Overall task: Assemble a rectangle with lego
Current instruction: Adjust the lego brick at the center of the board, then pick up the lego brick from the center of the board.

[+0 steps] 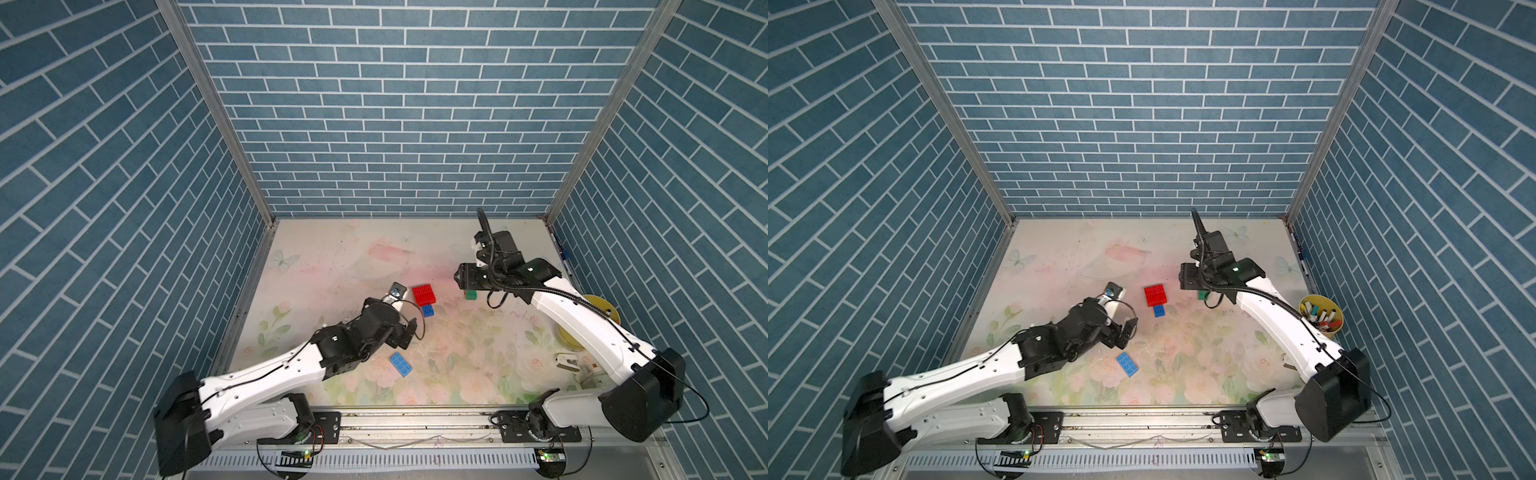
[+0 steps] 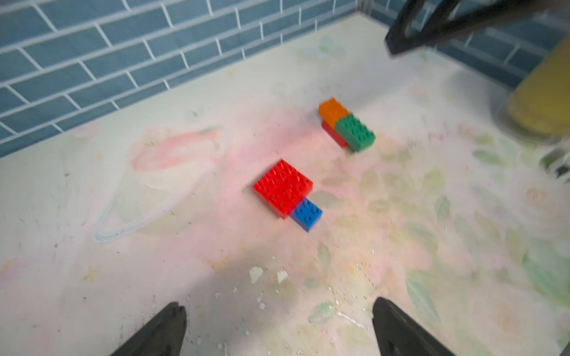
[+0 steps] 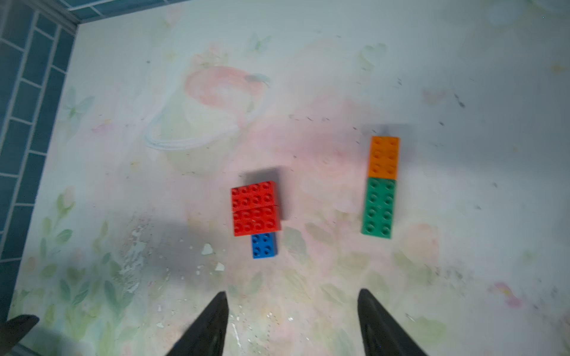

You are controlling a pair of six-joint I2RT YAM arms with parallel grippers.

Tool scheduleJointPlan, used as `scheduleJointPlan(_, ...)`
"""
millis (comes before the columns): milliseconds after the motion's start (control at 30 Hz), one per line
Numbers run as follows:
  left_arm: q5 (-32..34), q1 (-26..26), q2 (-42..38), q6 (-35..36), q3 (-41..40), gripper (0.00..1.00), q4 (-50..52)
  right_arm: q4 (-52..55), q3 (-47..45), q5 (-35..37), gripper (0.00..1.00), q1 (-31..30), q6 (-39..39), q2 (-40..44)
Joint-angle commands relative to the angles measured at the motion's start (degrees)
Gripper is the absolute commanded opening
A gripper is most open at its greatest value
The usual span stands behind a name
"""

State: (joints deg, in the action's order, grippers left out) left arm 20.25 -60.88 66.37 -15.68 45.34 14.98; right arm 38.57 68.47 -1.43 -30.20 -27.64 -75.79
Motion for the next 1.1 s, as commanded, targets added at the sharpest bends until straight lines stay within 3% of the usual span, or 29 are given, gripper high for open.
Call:
scheduleJointPlan(0,5.39,-5.23,8.24,-8.40,4.34,1.00,13.71,1.49,-5.94,1.87,0.67,3.09,-1.54,6.72)
scheduleJointPlan(100,4.22,-10.09,14.83,-12.11,6.11,1.00,17.64,0.38,-10.95,1.49,0.68,5.18,-1.45,12.27)
scheduleJointPlan(200,0.73,-10.92,17.56,-13.97,5.47,1.00,17.05,-0.80,-15.05,0.70,0.69,5.72,-1.45,16.24)
scheduleJointPlan(567,-11.27,-7.33,22.25,-12.42,4.73,1.00,13.42,-2.45,-21.68,-1.93,0.70,6.03,-0.93,22.67)
scheduleJointPlan(833,-7.88,-5.25,24.79,-10.04,4.67,1.00,15.87,-3.58,-23.11,-2.49,0.70,6.11,-0.65,23.77)
scheduleJointPlan(1067,-12.36,-5.07,25.81,-7.22,4.24,0.97,15.54,-3.70,-22.96,-2.26,0.70,6.28,-0.62,23.58)
